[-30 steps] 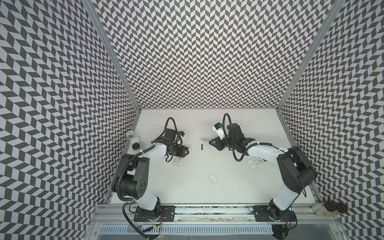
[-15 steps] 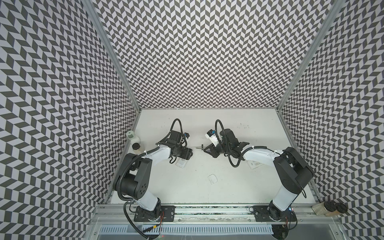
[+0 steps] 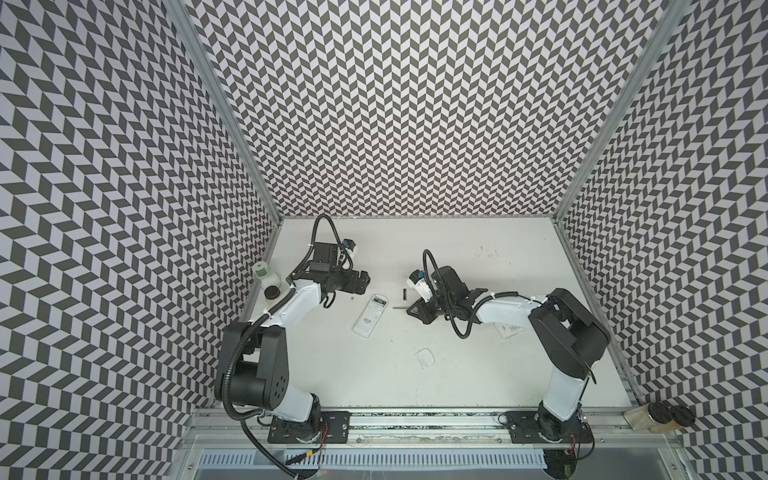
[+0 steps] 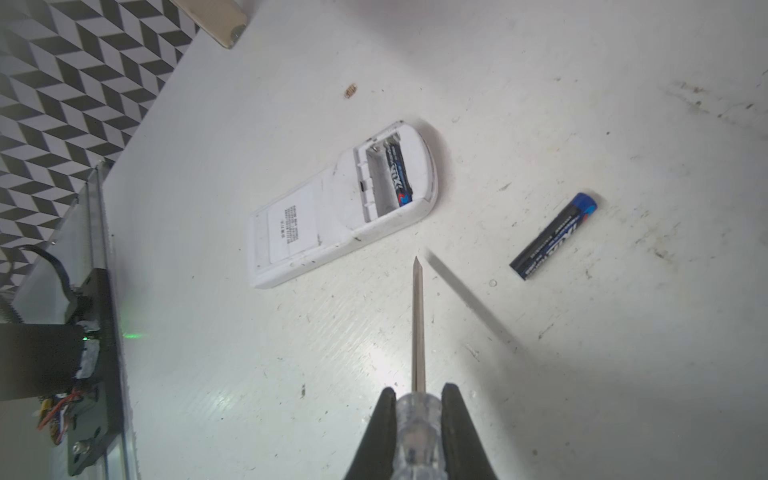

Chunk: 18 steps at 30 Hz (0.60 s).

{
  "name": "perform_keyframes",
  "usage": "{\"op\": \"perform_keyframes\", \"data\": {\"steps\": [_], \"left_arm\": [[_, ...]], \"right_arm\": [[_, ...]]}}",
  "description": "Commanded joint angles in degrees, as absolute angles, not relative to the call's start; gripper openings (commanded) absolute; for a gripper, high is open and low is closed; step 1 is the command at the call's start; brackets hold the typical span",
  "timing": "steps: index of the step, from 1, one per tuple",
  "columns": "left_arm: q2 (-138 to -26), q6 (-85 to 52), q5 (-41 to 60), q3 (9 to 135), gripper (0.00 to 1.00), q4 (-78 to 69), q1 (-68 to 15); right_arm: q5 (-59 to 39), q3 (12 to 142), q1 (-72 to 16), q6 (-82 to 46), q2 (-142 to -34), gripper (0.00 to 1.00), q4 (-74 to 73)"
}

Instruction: Unload the batteries from the remote control

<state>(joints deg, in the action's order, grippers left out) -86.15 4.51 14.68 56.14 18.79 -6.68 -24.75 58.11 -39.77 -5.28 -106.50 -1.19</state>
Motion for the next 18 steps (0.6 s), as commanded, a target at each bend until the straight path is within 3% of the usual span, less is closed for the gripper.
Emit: {"op": "perform_keyframes", "data": {"steps": [1, 12, 18], "left_arm": [[-85.12, 5.74, 15.95, 57.31, 0.93, 20.22, -4.05], [-86.78, 15.54, 20.12, 64.9, 0.9, 24.82, 0.05], [-87.32, 36.89, 27.81, 67.28, 0.86, 29.18, 0.97]], "right_arm": [[-23.31, 62.42, -40.17, -3.8, -109.14, 0.0, -0.35], [-25.21, 77.2, -42.83, -0.63, -119.15, 0.0, 4.34], [-29.24, 88.44, -44.93, 2.73, -125.99, 0.0, 7.02]]}}
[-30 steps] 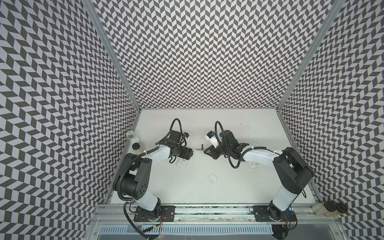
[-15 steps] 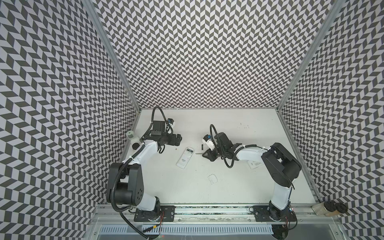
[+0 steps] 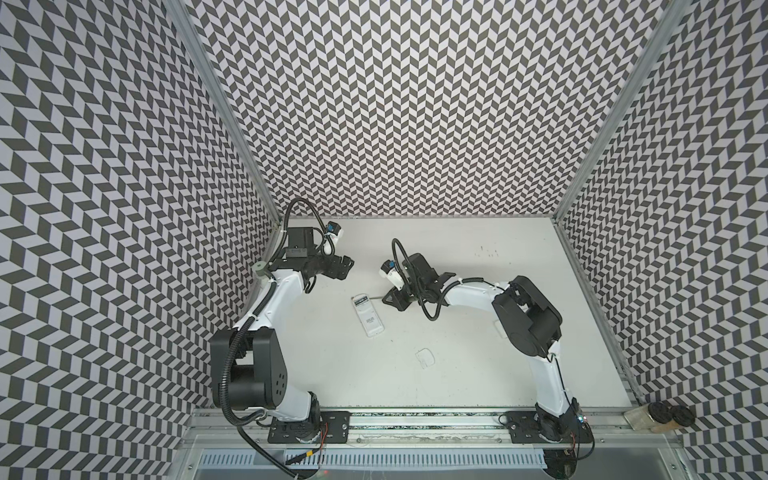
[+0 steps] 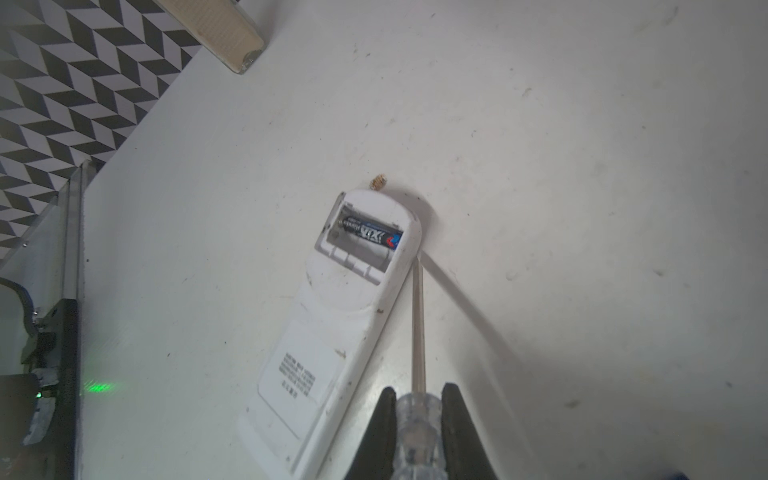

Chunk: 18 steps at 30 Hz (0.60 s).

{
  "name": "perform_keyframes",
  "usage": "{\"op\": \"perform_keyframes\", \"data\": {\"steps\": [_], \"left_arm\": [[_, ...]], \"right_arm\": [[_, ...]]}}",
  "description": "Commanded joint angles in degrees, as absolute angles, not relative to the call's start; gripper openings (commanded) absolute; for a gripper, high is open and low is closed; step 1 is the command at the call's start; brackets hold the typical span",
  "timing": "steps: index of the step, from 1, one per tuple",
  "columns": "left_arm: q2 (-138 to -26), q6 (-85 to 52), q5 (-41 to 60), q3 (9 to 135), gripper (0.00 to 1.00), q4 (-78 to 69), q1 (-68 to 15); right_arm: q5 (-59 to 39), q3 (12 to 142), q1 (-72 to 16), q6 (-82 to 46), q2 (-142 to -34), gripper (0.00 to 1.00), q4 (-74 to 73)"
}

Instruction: Unload the batteries from the remote control

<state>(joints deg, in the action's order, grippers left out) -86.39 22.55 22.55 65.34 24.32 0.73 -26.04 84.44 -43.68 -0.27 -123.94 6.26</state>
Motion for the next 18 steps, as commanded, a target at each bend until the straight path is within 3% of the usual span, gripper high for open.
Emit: {"op": "perform_keyframes", "data": {"steps": [1, 4, 11, 18], "left_arm": [[-87.54, 41.37, 28.51, 67.57, 0.87, 30.82, 1.16], [-88.32, 60.3, 35.44, 68.4, 0.9, 41.16, 2.8], [-90.69, 87.68, 35.51, 68.5, 0.91, 53.73, 7.31], [-93.25, 95.44, 32.43, 64.01, 0.91, 53.02, 8.45]], "right_arm": [[-29.93, 90.17, -45.61, 3.64, -126.97, 0.0, 7.63], [-31.98, 94.47, -47.44, 6.0, -129.61, 0.0, 9.96], [-26.94, 91.06, -47.86, 10.21, -124.2, 0.0, 8.88], [-24.7, 79.6, -46.85, 17.21, -113.36, 0.0, 2.38]]}}
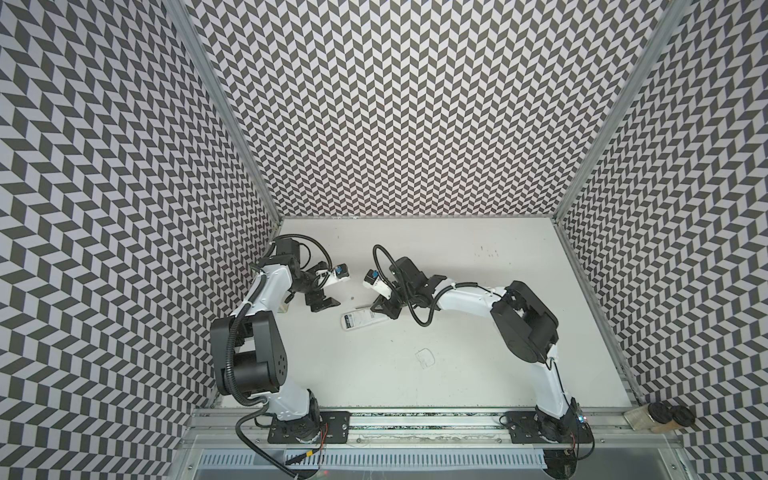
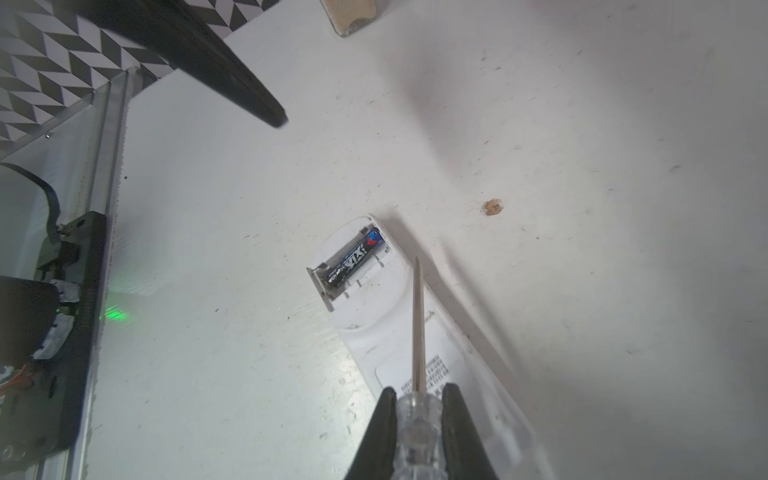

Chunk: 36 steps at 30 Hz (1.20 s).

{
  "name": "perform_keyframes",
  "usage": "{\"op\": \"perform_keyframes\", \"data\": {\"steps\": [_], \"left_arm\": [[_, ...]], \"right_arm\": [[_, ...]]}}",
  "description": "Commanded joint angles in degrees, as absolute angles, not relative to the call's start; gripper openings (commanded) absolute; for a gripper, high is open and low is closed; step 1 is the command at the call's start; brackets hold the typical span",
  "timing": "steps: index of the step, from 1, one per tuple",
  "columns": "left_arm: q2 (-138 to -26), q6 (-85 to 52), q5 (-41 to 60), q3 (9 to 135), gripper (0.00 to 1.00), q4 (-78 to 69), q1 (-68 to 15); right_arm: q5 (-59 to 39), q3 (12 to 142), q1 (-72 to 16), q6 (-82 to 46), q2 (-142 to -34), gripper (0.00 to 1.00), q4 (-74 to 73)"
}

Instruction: Unload the batteries from the remote control

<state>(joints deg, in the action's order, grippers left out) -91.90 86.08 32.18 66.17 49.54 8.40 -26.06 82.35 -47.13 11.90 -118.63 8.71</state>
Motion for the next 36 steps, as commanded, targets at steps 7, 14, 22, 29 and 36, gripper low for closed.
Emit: {"op": "perform_keyframes", "data": {"steps": [7, 14, 22, 29, 36], "left_arm": [[-93.26, 93.96, 33.03, 58.61, 0.91, 49.96, 7.1], [-92.75, 90.89, 32.43, 52.89, 0.9, 45.32, 6.08], [-93.82, 90.36, 32.43, 50.24, 0.87, 41.43, 5.54], [-95.39, 89.38, 32.62, 49.84, 0.79, 38.52, 5.32], [-96.68, 90.61, 31.91, 49.23, 0.71, 37.44, 4.09]], "right_arm": [[-26.46, 67.3, -46.85, 26.44, -106.33, 0.0, -8.89], [-30.5, 67.29, -47.35, 40.95, -108.48, 0.0, -10.77], [-31.09, 68.1, -49.25, 57.18, -112.4, 0.0, -12.71], [-28.65, 69.94, -50.73, 63.76, -115.75, 0.0, -9.84], [-24.96, 65.79, -51.59, 65.11, -112.9, 0.0, -13.29]]}}
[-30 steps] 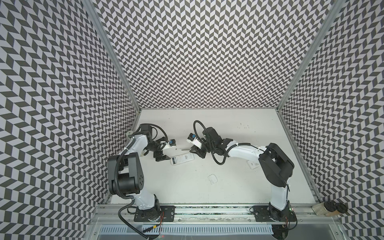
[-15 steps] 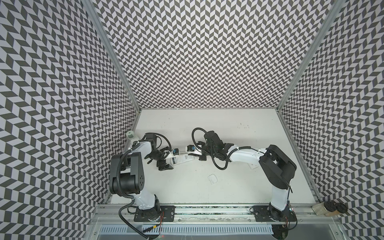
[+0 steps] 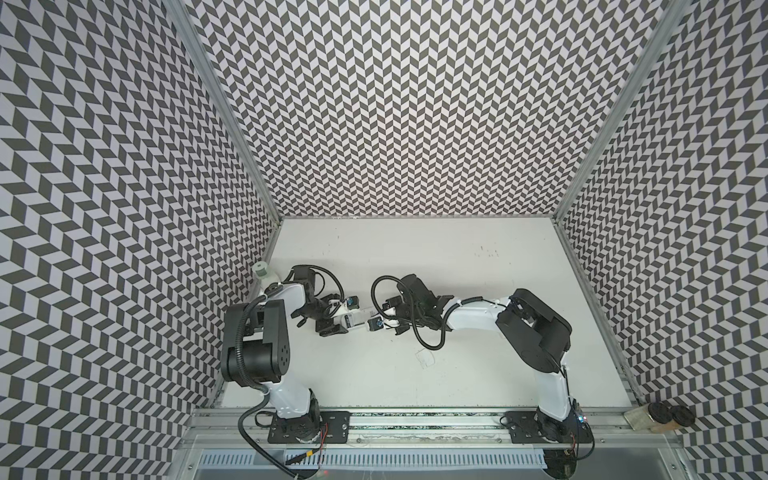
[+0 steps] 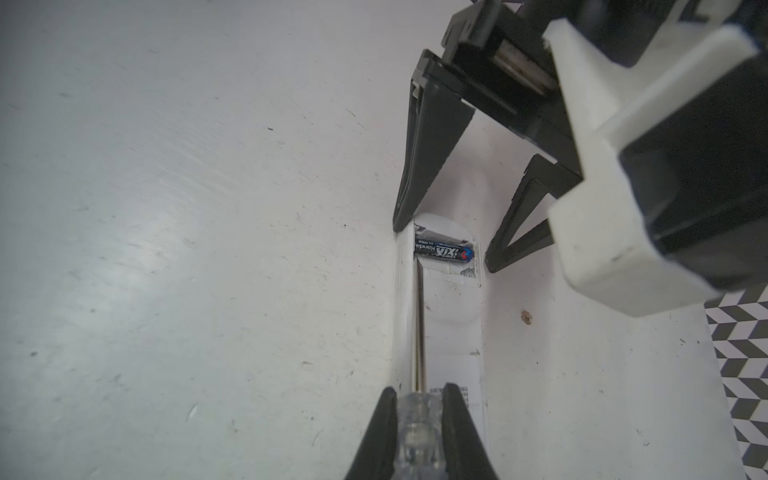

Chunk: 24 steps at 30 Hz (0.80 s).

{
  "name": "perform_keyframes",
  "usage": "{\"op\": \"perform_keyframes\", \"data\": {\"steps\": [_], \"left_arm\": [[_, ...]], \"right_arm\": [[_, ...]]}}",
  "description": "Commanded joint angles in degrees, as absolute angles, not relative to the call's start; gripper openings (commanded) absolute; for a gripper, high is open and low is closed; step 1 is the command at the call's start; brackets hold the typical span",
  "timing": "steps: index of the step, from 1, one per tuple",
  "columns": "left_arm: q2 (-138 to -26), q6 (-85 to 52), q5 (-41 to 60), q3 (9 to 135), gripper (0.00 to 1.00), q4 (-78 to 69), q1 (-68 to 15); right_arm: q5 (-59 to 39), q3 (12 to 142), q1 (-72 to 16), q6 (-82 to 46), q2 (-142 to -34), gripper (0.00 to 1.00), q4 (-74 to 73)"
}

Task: Unload the batteries from the remote control
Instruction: 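Insert the screwdriver tip beside the remaining battery with the right gripper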

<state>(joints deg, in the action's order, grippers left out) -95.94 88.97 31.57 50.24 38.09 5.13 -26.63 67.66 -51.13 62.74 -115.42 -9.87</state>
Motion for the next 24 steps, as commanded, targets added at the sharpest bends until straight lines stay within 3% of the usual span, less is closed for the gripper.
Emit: {"op": "perform_keyframes", "data": {"steps": [1, 8, 13, 17, 24], "left_arm": [[-96.65, 90.62, 31.52, 49.1, 0.7, 37.31, 3.64], [-96.94, 91.01, 30.61, 47.89, 0.53, 36.67, 1.7], [-94.96, 92.68, 32.79, 46.8, 0.47, 39.69, -0.58], [-94.07, 92.98, 35.01, 46.82, 0.48, 42.51, -1.65], [-93.52, 93.25, 32.7, 45.71, 0.62, 40.36, -0.97]], "right_arm": [[-23.92, 64.64, -51.68, 65.11, -111.73, 0.0, -13.74], [-17.96, 55.44, -51.85, 64.66, -102.38, 0.0, -17.96], [-16.34, 48.11, -52.12, 65.97, -96.68, 0.0, -24.68], [-17.53, 47.37, -52.8, 67.38, -96.09, 0.0, -25.6], [-17.56, 52.03, -54.8, 69.92, -102.35, 0.0, -24.25]]}}
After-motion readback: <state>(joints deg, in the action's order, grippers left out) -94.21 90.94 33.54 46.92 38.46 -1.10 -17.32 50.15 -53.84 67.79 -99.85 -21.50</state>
